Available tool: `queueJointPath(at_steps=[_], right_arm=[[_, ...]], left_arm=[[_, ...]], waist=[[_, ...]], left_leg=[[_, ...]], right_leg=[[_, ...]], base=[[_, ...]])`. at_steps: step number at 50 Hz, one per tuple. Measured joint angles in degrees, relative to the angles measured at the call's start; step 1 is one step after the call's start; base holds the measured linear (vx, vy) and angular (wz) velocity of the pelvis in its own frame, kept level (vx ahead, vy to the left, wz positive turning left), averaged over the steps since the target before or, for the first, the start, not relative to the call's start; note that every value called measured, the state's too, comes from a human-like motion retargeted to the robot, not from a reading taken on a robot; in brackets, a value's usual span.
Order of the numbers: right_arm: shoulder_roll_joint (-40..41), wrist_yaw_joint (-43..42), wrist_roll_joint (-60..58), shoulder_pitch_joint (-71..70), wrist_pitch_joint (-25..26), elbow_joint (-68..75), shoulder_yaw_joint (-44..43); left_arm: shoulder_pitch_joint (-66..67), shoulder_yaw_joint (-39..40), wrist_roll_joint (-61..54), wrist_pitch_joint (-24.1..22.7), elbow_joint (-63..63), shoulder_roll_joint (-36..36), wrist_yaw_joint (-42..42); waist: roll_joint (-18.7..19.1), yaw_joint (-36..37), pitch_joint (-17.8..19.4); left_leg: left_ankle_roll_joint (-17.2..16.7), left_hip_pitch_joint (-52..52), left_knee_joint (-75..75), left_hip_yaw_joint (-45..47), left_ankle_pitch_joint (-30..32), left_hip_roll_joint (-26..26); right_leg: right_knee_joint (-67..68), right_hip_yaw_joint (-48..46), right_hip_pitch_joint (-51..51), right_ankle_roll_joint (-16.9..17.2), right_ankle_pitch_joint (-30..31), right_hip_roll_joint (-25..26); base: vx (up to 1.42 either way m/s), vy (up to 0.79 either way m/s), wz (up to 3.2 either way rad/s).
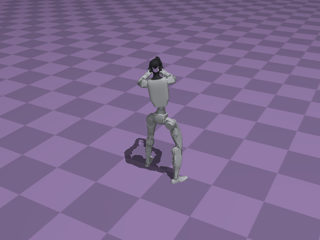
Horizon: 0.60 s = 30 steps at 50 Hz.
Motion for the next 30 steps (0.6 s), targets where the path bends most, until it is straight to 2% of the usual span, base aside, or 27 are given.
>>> queueJointPath(at_steps=[2,4,7,10,11,12,13,14,15,20,22,26,30], right_arm=[[-0.88,-2.07,-1.06,1.42,-0.69,-1.93,-0.98],[-0.50,-3.20,-2.57,1.01,-0.75,-3.21,-1.94],[-1.86,-4.18,-3.28,2.53,-0.98,-5.64,-4.10],[-3.02,-4.66,-2.69,4.93,-1.71,-8.69,-7.11],[-5.80,-1.65,-11.66,4.81,3.09,-7.68,-7.57],[-7.17,1.35,-13.95,5.47,4.33,-8.46,-8.28],[-5.71,4.35,-2.91,7.70,-1.57,-12.82,-9.50],[-5.52,1.41,-0.87,8.92,-3.57,-14.61,-10.70],[-5.96,-4.50,-3.34,9.63,-3.62,-15.10,-11.89],[-8.73,-5.29,-4.99,12.25,-4.53,-21.36,-15.98],[-10.70,-5.21,-4.80,12.39,-4.98,-24.17,-17.83],[-15.78,-5.87,-8.52,12.35,-4.82,-30.10,-21.17],[-21.01,-6.38,-16.02,11.29,-4.44,-37.67,-25.07]], left_arm=[[0.65,0.41,0.09,-0.71,-0.42,-1.35,1.81],[-0.55,-0.84,-1.16,-1.49,-1.12,-0.35,3.14],[-0.98,-1.35,-1.49,-1.72,-1.46,-1.87,4.30],[-1.16,-0.88,-1.10,-0.93,-2.19,-3.63,3.54],[-1.24,-0.84,0.88,-0.18,-2.21,-4.09,2.30],[-1.41,-0.76,1.76,0.16,-2.34,-4.70,1.49],[-1.75,-0.60,0.45,-0.31,-2.70,-5.64,1.54],[-2.04,-0.70,0.37,-0.39,-3.05,-6.44,2.00],[-2.31,-0.93,0.92,-0.26,-3.40,-7.15,2.67],[-5.51,-2.89,4.54,0.61,-4.95,-8.75,1.60],[-8.12,-3.74,4.49,0.77,-5.66,-9.20,1.08],[-12.99,-4.55,5.21,0.38,-8.07,-10.67,-0.20],[-16.90,-4.21,8.27,-0.67,-12.68,-11.48,0.88]], waist=[[2.36,-3.92,-0.12],[4.00,-9.22,1.55],[7.83,-15.43,2.48],[11.65,-21.12,3.61],[12.64,-22.98,3.66],[13.63,-24.85,3.78],[14.59,-26.77,4.01],[15.32,-28.51,4.03],[15.94,-30.17,3.93],[18.65,-38.90,2.99],[19.25,-41.49,2.93],[20.71,-46.13,2.46],[23.79,-51.99,1.79]], left_leg=[[0.00,-0.19,2.11,1.14,0.02,1.25],[0.00,0.51,3.38,2.09,0.81,2.22],[0.14,1.83,4.97,3.32,1.24,5.45],[2.47,3.55,6.12,5.19,1.03,8.84],[3.71,3.90,6.09,5.74,0.85,9.21],[4.70,4.29,6.01,6.40,0.64,9.59],[5.22,4.75,5.81,7.26,0.35,9.98],[5.61,5.33,5.40,8.31,0.39,10.26],[5.94,5.96,4.87,9.46,0.61,10.47],[5.53,8.09,7.01,17.28,4.54,12.33],[6.21,9.09,10.21,18.16,6.51,12.10],[8.34,10.96,14.50,15.17,2.46,9.43],[11.34,13.81,13.50,20.14,1.49,9.03]], right_leg=[[1.90,1.37,-1.30,0.11,-1.08,-0.04],[3.11,3.93,-1.99,-0.13,-1.84,0.56],[3.43,6.71,-2.02,-1.19,-2.51,3.49],[3.14,8.81,-1.68,-3.09,-0.67,6.71],[3.25,9.30,-1.98,-3.35,-0.32,6.99],[3.26,9.77,-2.24,-3.46,-0.04,7.31],[3.06,10.21,-2.39,-3.28,0.10,7.71],[2.75,10.77,-2.62,-3.09,0.26,8.05],[2.38,11.39,-2.88,-2.90,0.43,8.38],[-0.30,15.78,-4.38,-1.91,1.10,10.13],[-1.43,18.49,-5.17,-1.58,1.57,10.66],[-4.82,23.74,-5.76,-0.02,2.85,11.83],[-8.81,27.15,-5.28,1.46,3.86,13.21]], base=[[-0.18,-0.14,-0.78],[-0.18,-0.19,-0.70],[-0.12,-0.29,-0.73],[-0.08,-0.30,-0.67],[-0.08,-0.22,-0.50],[-0.07,-0.22,-0.51],[-0.05,-0.22,-0.54],[-0.04,-0.23,-0.59],[-0.03,-0.22,-0.66],[0.00,-0.19,-0.87],[0.04,-0.14,-1.24],[0.09,-0.09,-1.32],[0.14,-0.05,-0.97]])
